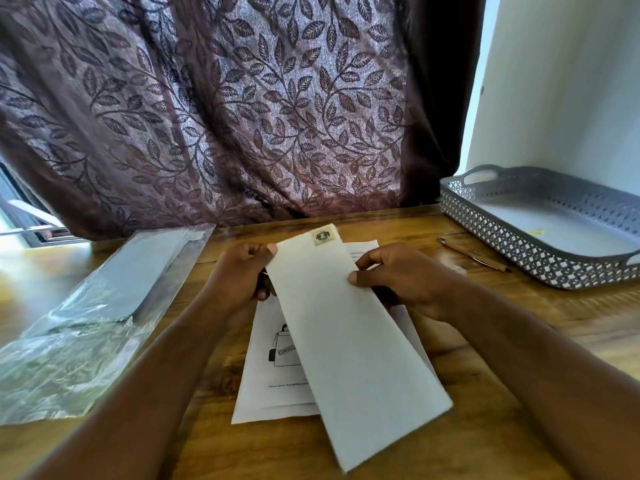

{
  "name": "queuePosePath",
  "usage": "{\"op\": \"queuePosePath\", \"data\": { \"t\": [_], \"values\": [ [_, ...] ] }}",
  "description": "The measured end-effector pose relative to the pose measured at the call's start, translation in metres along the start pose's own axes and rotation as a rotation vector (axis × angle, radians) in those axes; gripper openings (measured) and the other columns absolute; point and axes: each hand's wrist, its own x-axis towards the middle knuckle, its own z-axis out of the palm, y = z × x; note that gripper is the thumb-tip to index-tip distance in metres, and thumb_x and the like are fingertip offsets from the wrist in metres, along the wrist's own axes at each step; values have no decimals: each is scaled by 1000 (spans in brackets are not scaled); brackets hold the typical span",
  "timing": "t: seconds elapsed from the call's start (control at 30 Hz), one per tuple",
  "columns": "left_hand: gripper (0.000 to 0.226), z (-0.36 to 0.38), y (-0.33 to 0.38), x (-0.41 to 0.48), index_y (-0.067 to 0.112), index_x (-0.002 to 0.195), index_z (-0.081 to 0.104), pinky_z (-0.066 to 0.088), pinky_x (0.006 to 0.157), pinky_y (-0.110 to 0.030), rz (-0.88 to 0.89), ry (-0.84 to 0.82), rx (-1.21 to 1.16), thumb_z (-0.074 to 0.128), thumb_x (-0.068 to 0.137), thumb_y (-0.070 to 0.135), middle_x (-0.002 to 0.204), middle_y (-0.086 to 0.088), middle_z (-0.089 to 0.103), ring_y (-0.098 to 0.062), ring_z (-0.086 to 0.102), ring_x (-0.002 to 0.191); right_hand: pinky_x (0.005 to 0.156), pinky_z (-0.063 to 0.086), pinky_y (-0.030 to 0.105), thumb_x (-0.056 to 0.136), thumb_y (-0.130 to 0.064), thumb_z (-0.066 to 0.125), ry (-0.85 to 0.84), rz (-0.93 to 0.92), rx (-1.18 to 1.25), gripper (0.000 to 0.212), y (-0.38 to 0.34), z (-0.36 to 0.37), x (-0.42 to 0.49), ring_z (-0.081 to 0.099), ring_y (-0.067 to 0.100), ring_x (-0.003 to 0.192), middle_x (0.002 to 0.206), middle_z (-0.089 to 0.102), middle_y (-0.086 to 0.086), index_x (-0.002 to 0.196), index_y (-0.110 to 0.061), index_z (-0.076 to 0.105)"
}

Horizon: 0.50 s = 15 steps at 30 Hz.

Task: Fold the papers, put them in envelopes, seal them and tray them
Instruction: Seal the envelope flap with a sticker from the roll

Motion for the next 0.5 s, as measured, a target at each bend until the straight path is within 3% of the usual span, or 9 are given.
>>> {"op": "queuePosePath", "data": {
  "t": [0.1, 0.23, 0.33, 0.5],
  "values": [
    [32, -1, 2, -1, 7, 88, 63, 48, 49, -21, -105, 40, -183, 45, 106, 28, 74, -11, 67, -12, 60, 53, 86, 62, 44, 91, -15, 73, -25, 11, 78, 20, 1, 1, 1, 76, 29, 92, 101, 78, 11, 107, -2, 72],
    [27, 15, 11, -11, 10, 107, 69, 59, 71, -35, -256, -59, -509, 50, 103, 29, 93, -8, 77, -19, 74, 79, 82, 62, 42, 92, -11, 71, 86, -23, 213, 15, 4, 1, 2, 77, 29, 87, 97, 78, 13, 101, 1, 72],
    [27, 31, 16, -19, 9, 120, 65, 60, 74, -36, -251, -211, -501, 52, 102, 24, 108, -8, 76, -22, 74, 94, 88, 61, 49, 92, -16, 72, 195, -55, 224, 15, 5, -3, 4, 77, 29, 89, 96, 79, 8, 99, -3, 75],
    [24, 47, 18, -28, 16, 123, 64, 59, 87, -47, -261, -341, -460, 56, 100, 20, 113, -4, 75, -26, 72, 103, 85, 60, 57, 92, -15, 71, 297, -52, 284, 18, -2, -7, -4, 76, 35, 87, 92, 79, 13, 98, 2, 73]
  ]
}}
